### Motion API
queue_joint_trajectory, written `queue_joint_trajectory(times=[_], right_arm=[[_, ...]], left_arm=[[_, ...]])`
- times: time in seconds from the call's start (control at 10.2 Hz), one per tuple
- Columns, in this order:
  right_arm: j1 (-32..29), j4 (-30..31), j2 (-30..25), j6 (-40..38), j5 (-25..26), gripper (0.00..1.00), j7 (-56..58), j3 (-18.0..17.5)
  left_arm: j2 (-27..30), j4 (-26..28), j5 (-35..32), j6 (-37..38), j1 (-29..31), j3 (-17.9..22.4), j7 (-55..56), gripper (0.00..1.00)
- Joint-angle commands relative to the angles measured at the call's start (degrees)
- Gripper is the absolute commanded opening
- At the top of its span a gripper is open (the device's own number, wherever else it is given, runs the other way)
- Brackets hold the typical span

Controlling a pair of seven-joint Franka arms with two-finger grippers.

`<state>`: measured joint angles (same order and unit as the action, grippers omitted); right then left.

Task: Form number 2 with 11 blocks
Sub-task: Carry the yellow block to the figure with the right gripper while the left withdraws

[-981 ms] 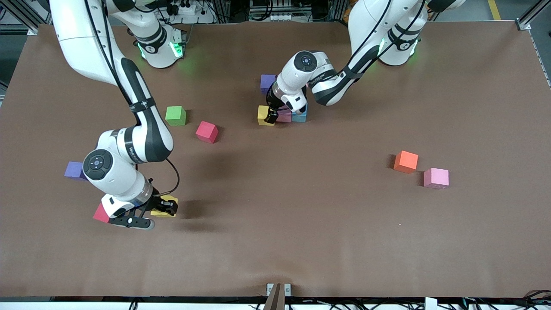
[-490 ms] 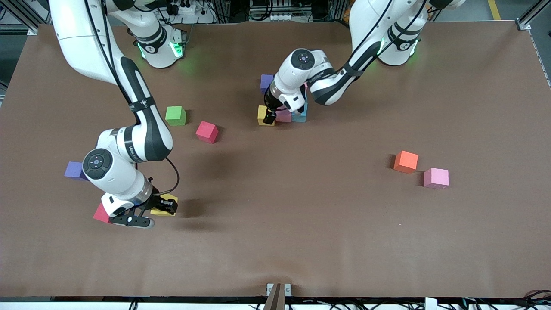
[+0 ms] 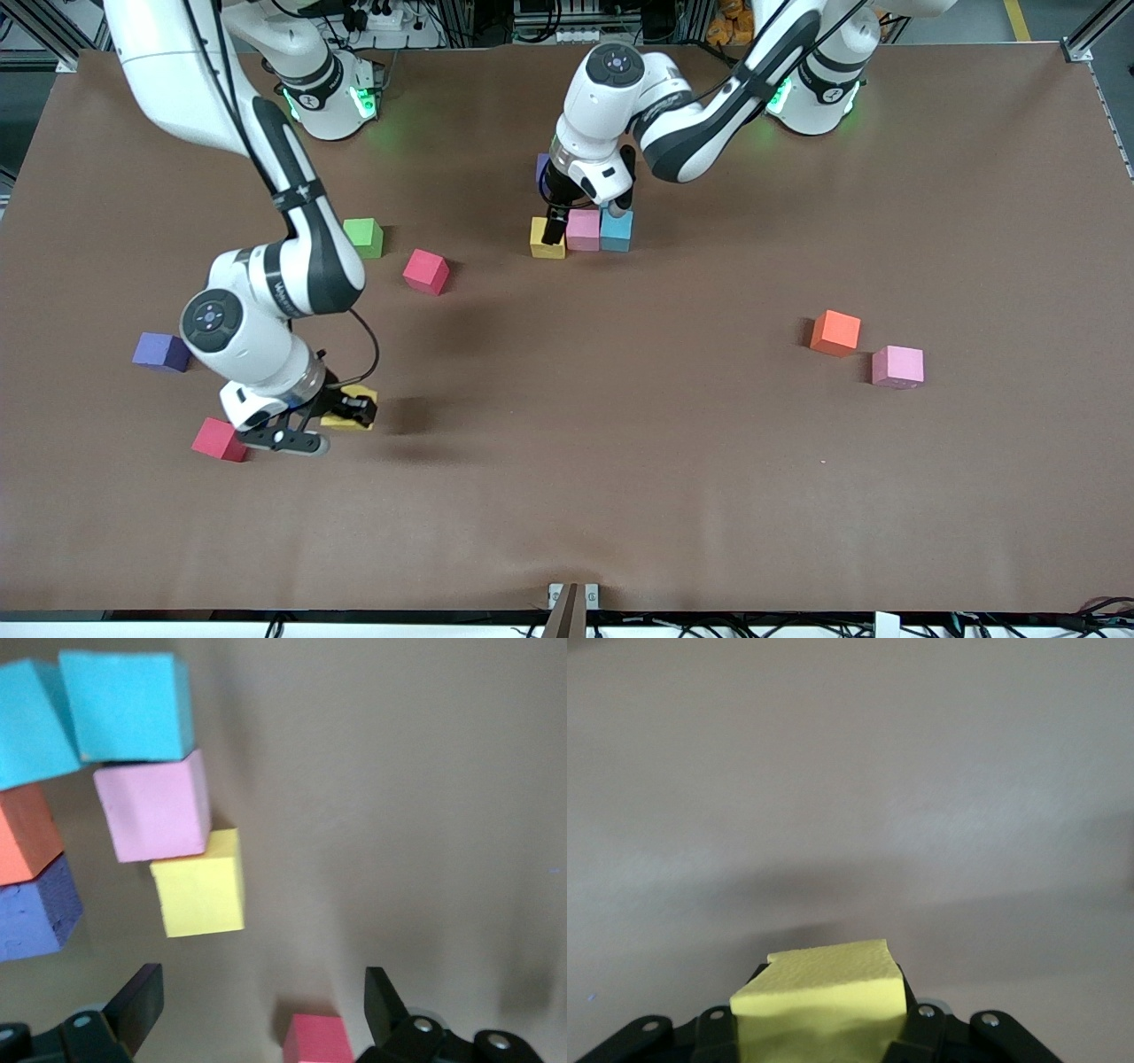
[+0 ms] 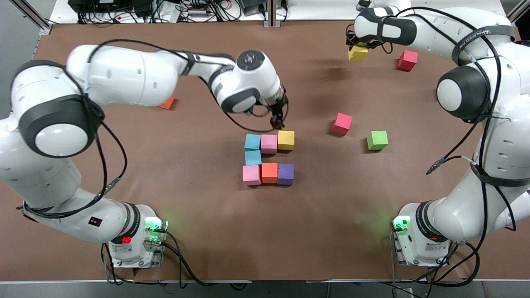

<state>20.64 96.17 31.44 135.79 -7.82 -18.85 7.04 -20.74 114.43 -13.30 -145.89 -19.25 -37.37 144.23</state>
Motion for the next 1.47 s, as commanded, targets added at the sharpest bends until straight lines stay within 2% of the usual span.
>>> queue_joint_trajectory(times=[0.0,0.1,0.29,0.49,0.78,1.18,1.27,1.37], right_arm=[[4.48,7.78,-6.37,0.27,-0.44,0.56,-6.00,-0.01],[5.45,10.15,-8.13,0.53,-0.96,0.56,-7.59,-0.01],[10.18,15.60,-12.17,0.88,-5.69,0.56,-8.04,-0.01],[14.31,17.20,-13.16,0.62,-5.80,0.56,-11.45,0.08],[19.86,16.94,-11.67,2.20,-5.80,0.56,-17.79,0.08],[25.57,14.40,-6.49,6.85,-5.27,0.56,-18.15,0.34],[27.15,13.00,-5.00,6.95,-5.01,0.56,-20.24,0.87],[29.95,12.12,-3.50,6.95,-5.01,0.56,-20.69,2.87]], left_arm=[[0.61,-4.98,-1.02,7.78,3.33,-0.60,-6.56,1.00],[0.62,-7.52,-1.02,11.38,4.47,-0.51,-10.08,1.00],[0.62,-11.49,-1.02,16.85,8.51,-0.51,-19.55,1.00],[1.40,-11.68,-1.02,19.84,12.11,-0.51,-28.61,1.00],[2.02,-11.68,-1.02,24.41,18.52,-0.51,-42.66,1.00],[2.11,-11.07,-1.11,31.79,24.33,-0.42,-60.87,1.00],[2.11,-10.89,-1.20,32.59,26.52,-0.42,-65.78,1.00],[2.11,-10.80,-1.20,32.86,28.37,-0.42,-70.44,1.00]])
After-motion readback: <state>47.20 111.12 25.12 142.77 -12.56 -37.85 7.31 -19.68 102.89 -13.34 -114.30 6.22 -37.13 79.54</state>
